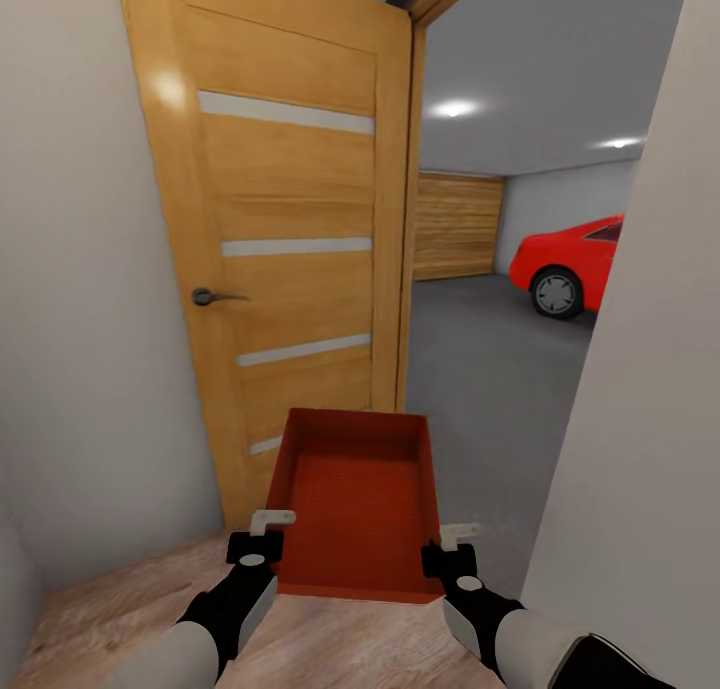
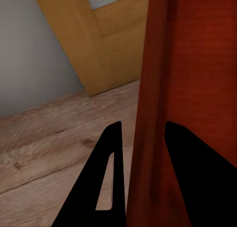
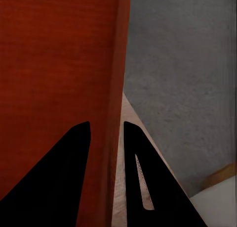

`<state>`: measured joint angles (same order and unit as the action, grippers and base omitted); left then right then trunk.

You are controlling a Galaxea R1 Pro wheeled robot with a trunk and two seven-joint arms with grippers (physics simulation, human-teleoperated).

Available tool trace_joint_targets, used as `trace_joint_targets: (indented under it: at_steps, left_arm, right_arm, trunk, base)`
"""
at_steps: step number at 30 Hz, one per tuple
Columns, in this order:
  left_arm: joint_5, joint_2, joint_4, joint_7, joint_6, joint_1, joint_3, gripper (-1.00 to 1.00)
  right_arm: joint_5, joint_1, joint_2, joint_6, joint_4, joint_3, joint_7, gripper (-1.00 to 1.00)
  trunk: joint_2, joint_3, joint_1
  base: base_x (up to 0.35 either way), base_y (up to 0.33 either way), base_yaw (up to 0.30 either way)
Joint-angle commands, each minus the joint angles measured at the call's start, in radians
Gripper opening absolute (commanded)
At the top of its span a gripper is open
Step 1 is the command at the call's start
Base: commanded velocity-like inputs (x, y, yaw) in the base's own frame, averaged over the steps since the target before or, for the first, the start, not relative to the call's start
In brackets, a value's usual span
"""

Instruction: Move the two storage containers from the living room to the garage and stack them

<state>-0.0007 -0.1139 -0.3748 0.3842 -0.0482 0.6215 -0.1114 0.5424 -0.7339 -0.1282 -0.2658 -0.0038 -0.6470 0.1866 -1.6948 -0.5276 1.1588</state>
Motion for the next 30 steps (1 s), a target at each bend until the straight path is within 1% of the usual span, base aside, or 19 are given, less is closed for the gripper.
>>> trace_joint_targets:
  at_steps: [1, 19, 24, 30]
  left_arm:
    - [0.084, -0.009, -0.003, 0.008, -0.005, 0.001, 0.015, -1.0]
    - [0.085, -0.009, -0.003, 0.008, -0.005, 0.001, 0.015, -1.0]
    - [0.085, -0.009, -0.003, 0.008, -0.005, 0.001, 0.015, -1.0]
    - [0.085, -0.009, -0.003, 0.008, -0.005, 0.001, 0.015, -1.0]
  right_arm:
    - [0.021, -0.001, -0.001, -0.007, 0.002, -0.001, 0.04, -1.0]
    - [0.021, -0.001, -0.001, -0.007, 0.002, 0.0, 0.04, -1.0]
    - [0.021, -0.001, -0.001, -0.007, 0.002, 0.0, 0.04, -1.0]
    - [0.022, -0.001, -0.001, -0.007, 0.002, 0.0, 0.04, -1.0]
  trunk:
    - [0.0, -0.001, 0.0]
    - [0.0, -0.001, 0.0]
    - [0.0, -0.001, 0.0]
    - [0.0, 0.001, 0.0]
  base:
    - [0.312, 0.188, -0.283]
    - [0.296, 0.225, -0.284]
    - [0.26, 0.264, -0.085]
    - [0.257, 0.265, -0.233]
